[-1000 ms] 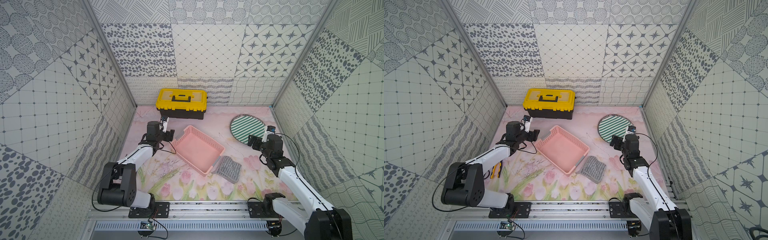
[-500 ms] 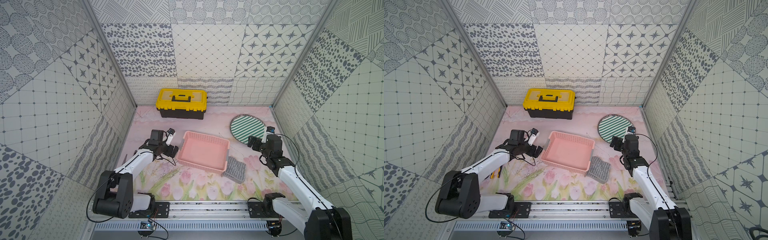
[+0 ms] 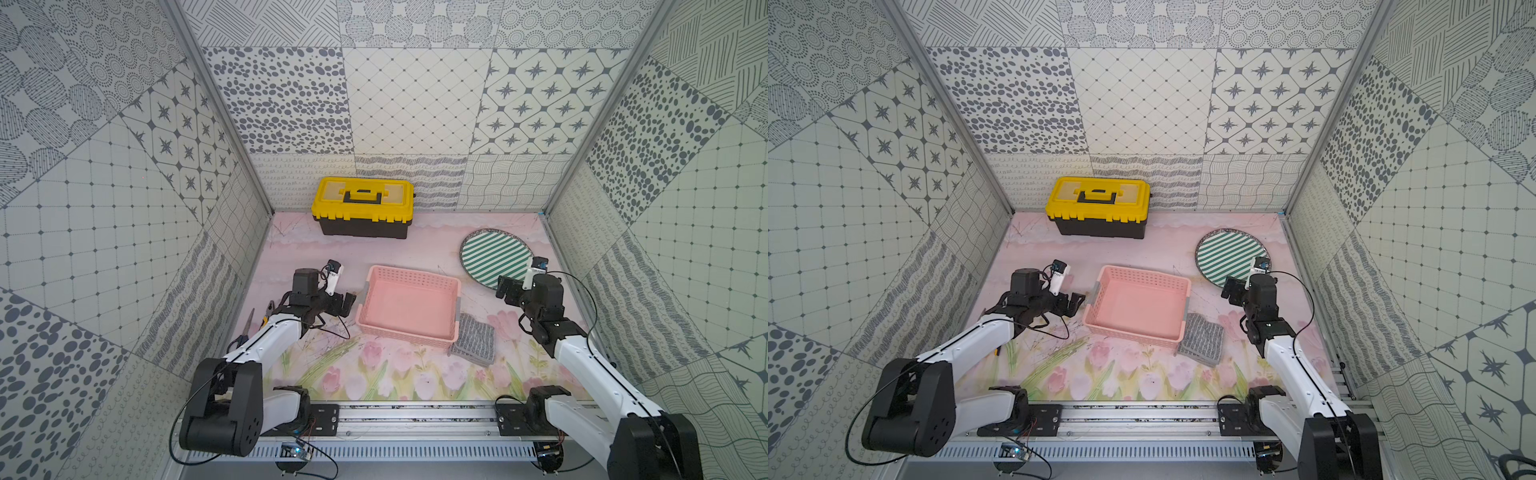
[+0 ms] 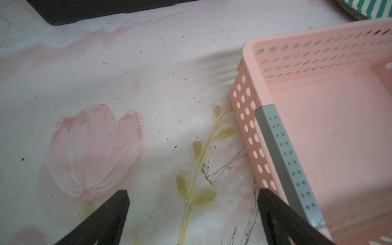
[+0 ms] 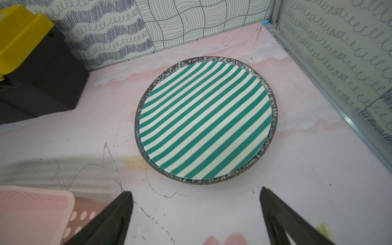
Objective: Wipe the wet plate dry
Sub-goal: Reset both arms
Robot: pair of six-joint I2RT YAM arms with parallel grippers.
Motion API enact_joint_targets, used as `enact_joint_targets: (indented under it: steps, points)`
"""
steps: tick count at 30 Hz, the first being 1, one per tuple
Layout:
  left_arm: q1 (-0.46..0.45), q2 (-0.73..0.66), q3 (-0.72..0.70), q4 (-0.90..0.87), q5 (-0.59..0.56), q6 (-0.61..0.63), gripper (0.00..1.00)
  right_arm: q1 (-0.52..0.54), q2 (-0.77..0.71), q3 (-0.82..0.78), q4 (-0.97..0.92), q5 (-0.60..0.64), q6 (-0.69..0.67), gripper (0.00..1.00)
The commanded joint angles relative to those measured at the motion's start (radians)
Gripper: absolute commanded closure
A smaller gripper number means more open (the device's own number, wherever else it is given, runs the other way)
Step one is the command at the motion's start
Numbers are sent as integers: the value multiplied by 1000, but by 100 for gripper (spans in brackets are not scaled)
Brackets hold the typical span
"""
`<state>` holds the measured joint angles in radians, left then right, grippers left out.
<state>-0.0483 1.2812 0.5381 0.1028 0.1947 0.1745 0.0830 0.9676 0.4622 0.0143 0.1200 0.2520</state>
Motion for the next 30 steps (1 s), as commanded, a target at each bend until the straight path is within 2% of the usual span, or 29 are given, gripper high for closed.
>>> enact_joint_targets:
  steps: [1, 7, 9, 16, 20, 24, 25, 27, 30]
  points:
    - [19, 80, -106, 521, 8, -152, 0, -5, -36, -41, 139, -3, -52, 3]
    - [24, 296, -161, 833, -77, -175, 0, -5, 24, -121, 364, 9, -99, 3]
    - [25, 281, -138, 746, -91, -188, 0, -7, 81, -125, 429, 19, -114, 3]
    - [28, 289, -129, 743, -145, -218, 0, -48, 338, -138, 723, -3, -154, 3]
    - [28, 288, -127, 737, -146, -219, 0, -53, 424, -71, 704, -49, -187, 3]
    - [29, 289, -128, 738, -144, -219, 0, -53, 593, -113, 958, -77, -208, 3]
    - [30, 289, -128, 737, -146, -219, 0, -52, 604, -110, 975, -73, -209, 3]
    - [29, 289, -128, 737, -145, -219, 0, -52, 579, -57, 823, -72, -214, 3]
    - [28, 289, -128, 737, -144, -219, 0, -50, 577, -56, 817, -62, -212, 3]
